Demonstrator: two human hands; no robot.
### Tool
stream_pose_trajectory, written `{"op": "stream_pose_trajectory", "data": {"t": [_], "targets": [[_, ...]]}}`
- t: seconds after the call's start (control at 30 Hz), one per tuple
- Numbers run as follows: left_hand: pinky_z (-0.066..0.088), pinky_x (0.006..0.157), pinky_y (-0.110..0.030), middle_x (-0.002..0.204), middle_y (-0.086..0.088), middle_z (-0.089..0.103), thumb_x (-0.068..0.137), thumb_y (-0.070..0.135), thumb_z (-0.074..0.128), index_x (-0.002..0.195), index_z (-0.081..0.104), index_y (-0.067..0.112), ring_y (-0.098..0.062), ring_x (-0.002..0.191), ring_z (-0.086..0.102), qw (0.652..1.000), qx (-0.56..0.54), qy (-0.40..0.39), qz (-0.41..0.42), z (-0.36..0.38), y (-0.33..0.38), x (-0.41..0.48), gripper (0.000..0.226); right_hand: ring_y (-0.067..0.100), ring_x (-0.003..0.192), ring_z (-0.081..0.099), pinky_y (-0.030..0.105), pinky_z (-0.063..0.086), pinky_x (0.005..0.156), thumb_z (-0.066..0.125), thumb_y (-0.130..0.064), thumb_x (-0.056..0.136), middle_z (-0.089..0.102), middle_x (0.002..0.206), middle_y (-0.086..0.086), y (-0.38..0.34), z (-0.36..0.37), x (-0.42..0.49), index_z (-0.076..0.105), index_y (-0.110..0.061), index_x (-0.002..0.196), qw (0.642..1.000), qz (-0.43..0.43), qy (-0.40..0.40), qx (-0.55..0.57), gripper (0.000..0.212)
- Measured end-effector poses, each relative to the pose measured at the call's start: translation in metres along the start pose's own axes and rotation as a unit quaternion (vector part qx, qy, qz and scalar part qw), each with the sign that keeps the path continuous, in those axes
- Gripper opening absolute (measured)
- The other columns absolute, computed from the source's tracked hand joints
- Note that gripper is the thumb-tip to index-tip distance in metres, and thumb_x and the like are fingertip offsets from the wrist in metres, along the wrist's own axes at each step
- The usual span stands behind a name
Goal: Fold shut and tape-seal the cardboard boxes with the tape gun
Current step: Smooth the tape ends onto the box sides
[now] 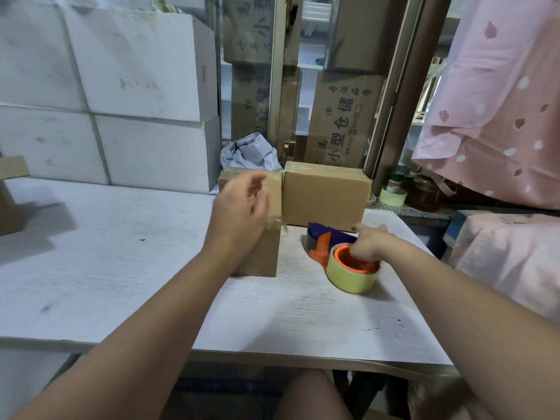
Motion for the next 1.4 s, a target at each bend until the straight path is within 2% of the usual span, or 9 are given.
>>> {"op": "stream_pose_trajectory", "data": {"t": [0.07, 0.17, 0.27, 0.4, 0.77, 0.93, 1.07, 1.27, 1.4], "targets": [[0.034, 0.074, 0.003, 0.101, 0.008, 0.063, 0.095, 0.012, 0.05, 0.107, 0.062, 0.017, -0.001, 0.088, 0.055, 0.997, -0.023, 0.064, -0.033, -0.017, -0.009, 0.002, 0.017, 0.037, 0.126, 0.034, 0.042, 0.039, 0.098, 0.052, -0.023, 0.084, 0.034, 0.138, 0.015, -0.01, -0.015, -0.005, 0.031, -0.031, 0.143, 0.993, -0.036, 0.1, 0.041, 0.063], [0.04, 0.076, -0.006, 0.091, 0.015, 0.063, 0.097, 0.012, 0.042, 0.094, 0.062, 0.024, 0.003, 0.086, 0.058, 0.981, -0.082, 0.117, -0.135, -0.032, -0.038, -0.001, 0.024, 0.023, 0.121, 0.047, 0.034, 0.04, 0.098, 0.047, -0.006, 0.086, 0.055, 0.129, 0.004, -0.04, -0.036, -0.025, 0.057, -0.024, 0.124, 0.926, -0.186, 0.253, 0.208, 0.042], [0.049, 0.084, -0.022, 0.095, 0.006, 0.069, 0.097, 0.009, 0.041, 0.094, 0.064, 0.022, -0.007, 0.094, 0.065, 0.934, -0.223, 0.127, -0.25, -0.032, -0.07, -0.014, 0.026, 0.012, 0.098, 0.061, 0.027, 0.048, 0.088, 0.043, -0.005, 0.092, 0.068, 0.106, -0.009, -0.071, -0.032, -0.04, 0.069, -0.032, 0.095, 0.877, -0.28, 0.217, 0.326, 0.038], [0.052, 0.08, -0.021, 0.096, -0.001, 0.069, 0.097, 0.006, 0.047, 0.105, 0.064, 0.012, -0.01, 0.089, 0.067, 0.896, -0.311, 0.095, -0.303, -0.029, -0.087, -0.029, 0.019, 0.009, 0.069, 0.056, 0.028, 0.05, 0.072, 0.048, -0.011, 0.096, 0.058, 0.079, -0.019, -0.092, -0.011, -0.046, 0.069, -0.035, 0.106, 0.858, -0.348, 0.131, 0.355, 0.033], [0.052, 0.082, -0.017, 0.092, 0.011, 0.073, 0.087, -0.001, 0.062, 0.094, 0.069, 0.026, -0.006, 0.09, 0.067, 0.942, -0.246, -0.017, -0.228, -0.033, -0.085, -0.028, 0.03, -0.006, 0.081, 0.056, 0.018, 0.043, 0.085, 0.062, -0.01, 0.089, 0.065, 0.091, -0.02, -0.095, -0.007, -0.041, 0.069, -0.031, 0.112, 0.872, -0.373, 0.081, 0.308, 0.032], [0.049, 0.076, -0.009, 0.092, 0.014, 0.071, 0.086, -0.003, 0.062, 0.099, 0.07, 0.022, 0.005, 0.082, 0.066, 0.955, -0.206, -0.044, -0.209, -0.034, -0.081, -0.025, 0.029, -0.004, 0.072, 0.056, 0.006, 0.04, 0.068, 0.065, -0.012, 0.087, 0.06, 0.062, -0.031, -0.092, -0.012, -0.04, 0.07, -0.033, 0.11, 0.884, -0.365, 0.08, 0.282, 0.032], [0.049, 0.083, -0.016, 0.093, 0.009, 0.072, 0.084, -0.002, 0.066, 0.09, 0.071, 0.027, -0.003, 0.084, 0.066, 0.963, -0.175, -0.057, -0.195, -0.034, -0.08, -0.024, 0.03, -0.013, 0.052, 0.053, 0.001, 0.035, 0.046, 0.065, -0.008, 0.088, 0.058, 0.055, -0.031, -0.088, -0.019, -0.049, 0.069, -0.026, 0.113, 0.888, -0.369, 0.072, 0.267, 0.031], [0.046, 0.084, -0.018, 0.089, 0.014, 0.072, 0.083, 0.003, 0.068, 0.086, 0.071, 0.03, -0.003, 0.087, 0.065, 0.973, -0.135, -0.078, -0.17, -0.037, -0.078, -0.023, 0.027, -0.018, 0.053, 0.051, 0.001, 0.035, 0.047, 0.066, -0.006, 0.087, 0.067, 0.087, -0.012, -0.089, -0.025, -0.057, 0.067, -0.02, 0.118, 0.893, -0.382, 0.056, 0.231, 0.034], [0.042, 0.075, -0.009, 0.081, 0.019, 0.07, 0.085, 0.007, 0.067, 0.085, 0.069, 0.03, 0.006, 0.079, 0.06, 0.984, -0.066, -0.099, -0.133, -0.039, -0.074, -0.019, 0.023, -0.012, 0.079, 0.052, -0.001, 0.034, 0.07, 0.07, -0.017, 0.084, 0.069, 0.108, -0.009, -0.096, -0.03, -0.057, 0.066, -0.026, 0.118, 0.898, -0.414, 0.106, 0.099, 0.036]]}}
Point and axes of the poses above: each hand's wrist, its own x-axis towards the middle knuckle, its own z-axis out of the palm, y = z × x, the point moved 5 cm from there along x, towards the middle knuckle
